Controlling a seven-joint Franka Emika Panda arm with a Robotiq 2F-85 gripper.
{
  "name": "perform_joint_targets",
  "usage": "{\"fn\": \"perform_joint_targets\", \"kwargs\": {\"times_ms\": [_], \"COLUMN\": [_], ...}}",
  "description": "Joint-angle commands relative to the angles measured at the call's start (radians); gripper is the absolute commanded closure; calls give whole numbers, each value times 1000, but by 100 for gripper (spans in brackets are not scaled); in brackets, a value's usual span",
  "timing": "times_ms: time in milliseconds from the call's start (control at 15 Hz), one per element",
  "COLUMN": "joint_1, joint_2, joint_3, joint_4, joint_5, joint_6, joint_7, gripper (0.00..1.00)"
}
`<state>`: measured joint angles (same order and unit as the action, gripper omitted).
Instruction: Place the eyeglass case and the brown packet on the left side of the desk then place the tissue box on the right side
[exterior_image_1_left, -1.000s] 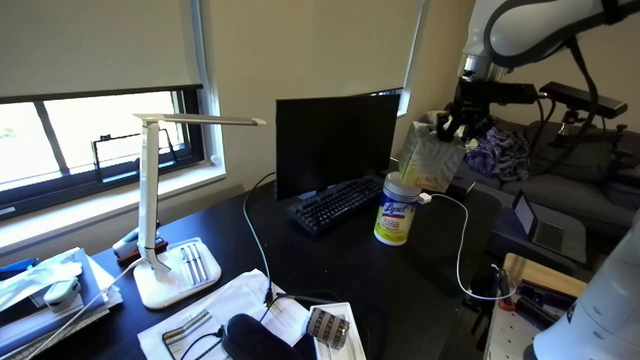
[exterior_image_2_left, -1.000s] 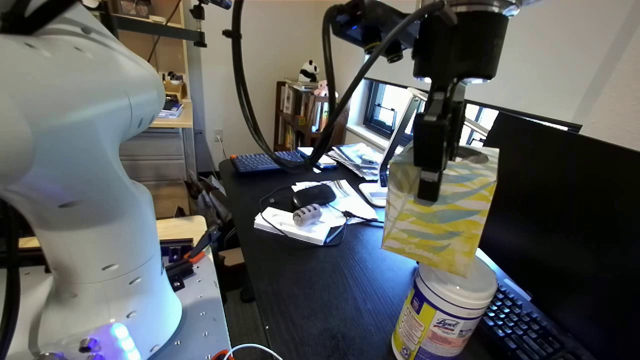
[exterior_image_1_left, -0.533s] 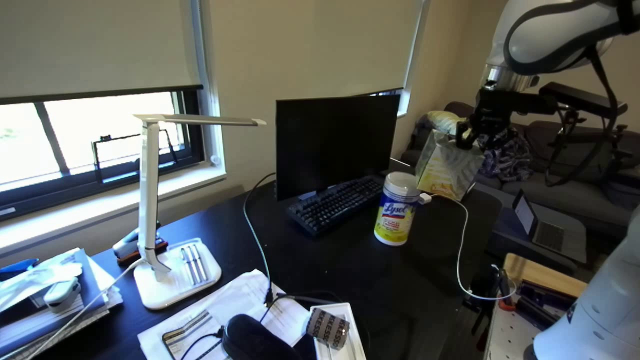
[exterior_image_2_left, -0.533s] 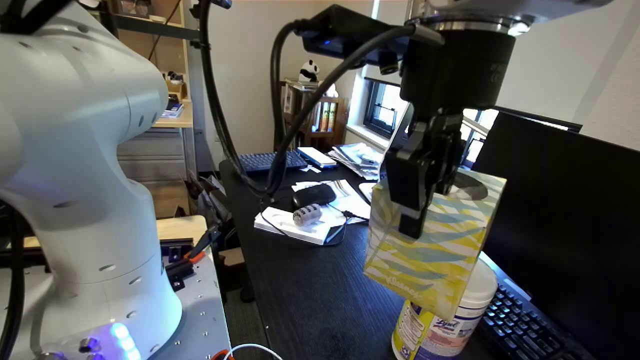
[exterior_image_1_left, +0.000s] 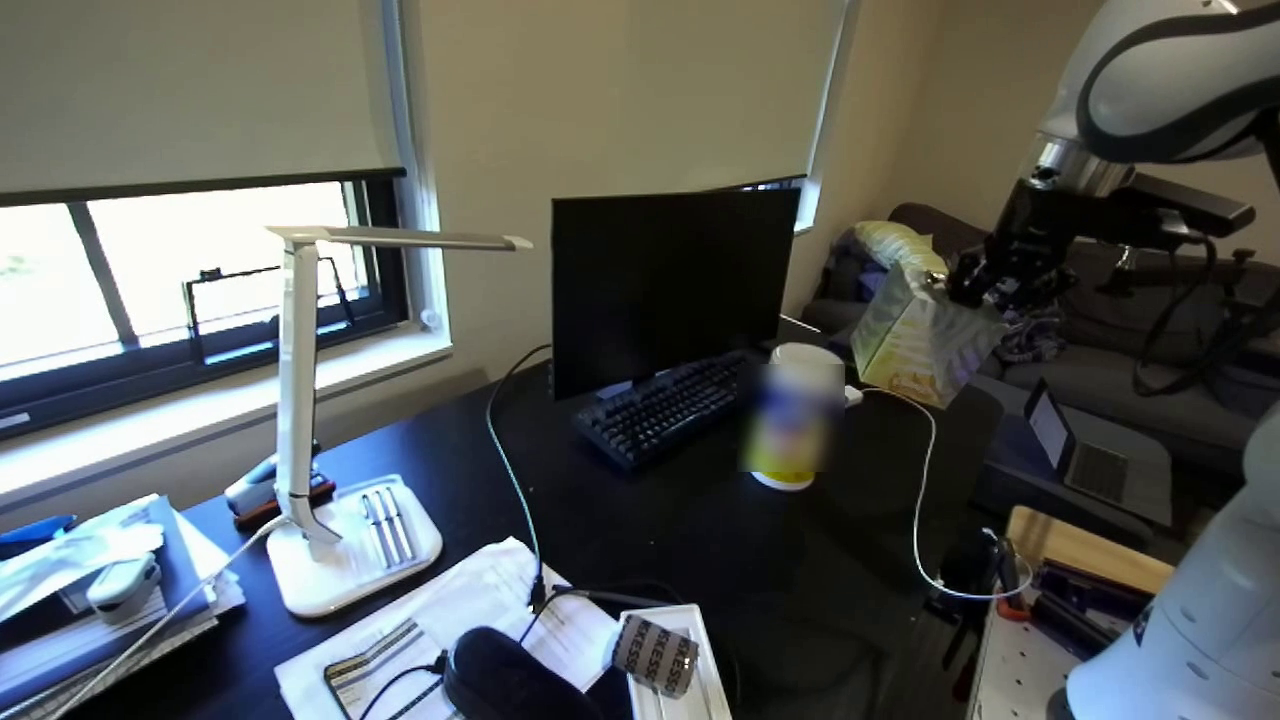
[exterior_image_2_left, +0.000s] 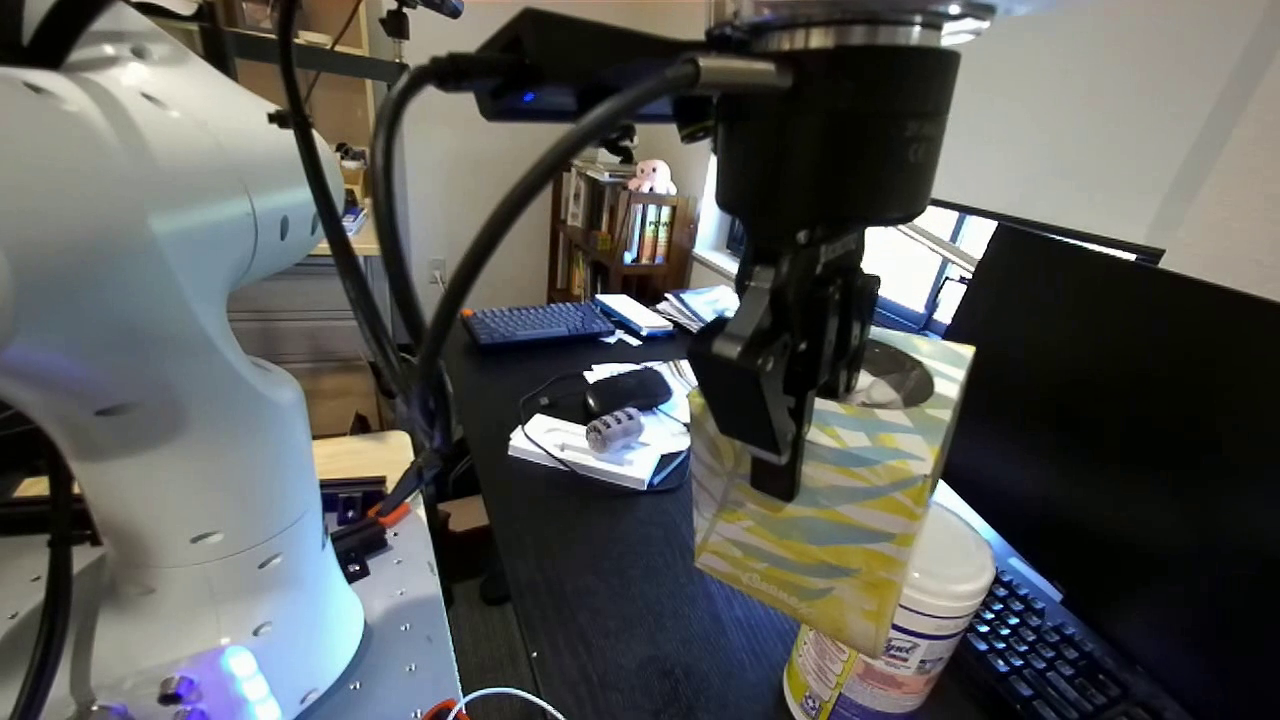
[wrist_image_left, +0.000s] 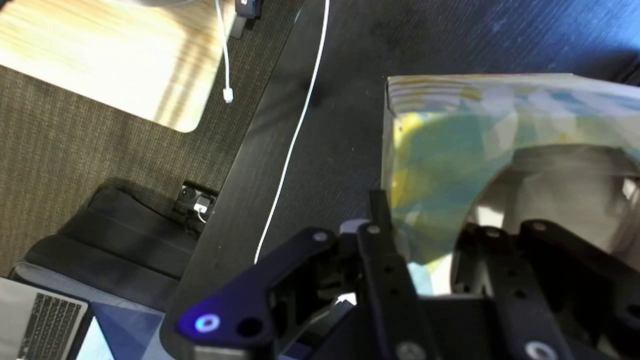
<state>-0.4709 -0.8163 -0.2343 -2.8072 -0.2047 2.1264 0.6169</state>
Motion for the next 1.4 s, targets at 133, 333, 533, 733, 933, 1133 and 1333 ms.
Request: {"fn": "perform_joint_targets", "kwargs": {"times_ms": [133, 333, 533, 733, 933, 1133, 1333], "joint_1": [-44, -91, -152, -209, -218, -212, -201], "joint_2": [23, 71, 132, 204, 300, 424, 527], "joint_3": [53, 54, 29, 8, -9, 1, -1], "joint_4": [6, 10, 6, 20, 47, 83, 104], "joint_5": [31, 12, 2, 10, 47, 72, 77], "joint_6": [11, -3, 10, 16, 46, 92, 156], "joint_7": [19, 52, 57, 47, 40, 87, 135], "gripper": [97, 97, 97, 97, 97, 97, 97]}}
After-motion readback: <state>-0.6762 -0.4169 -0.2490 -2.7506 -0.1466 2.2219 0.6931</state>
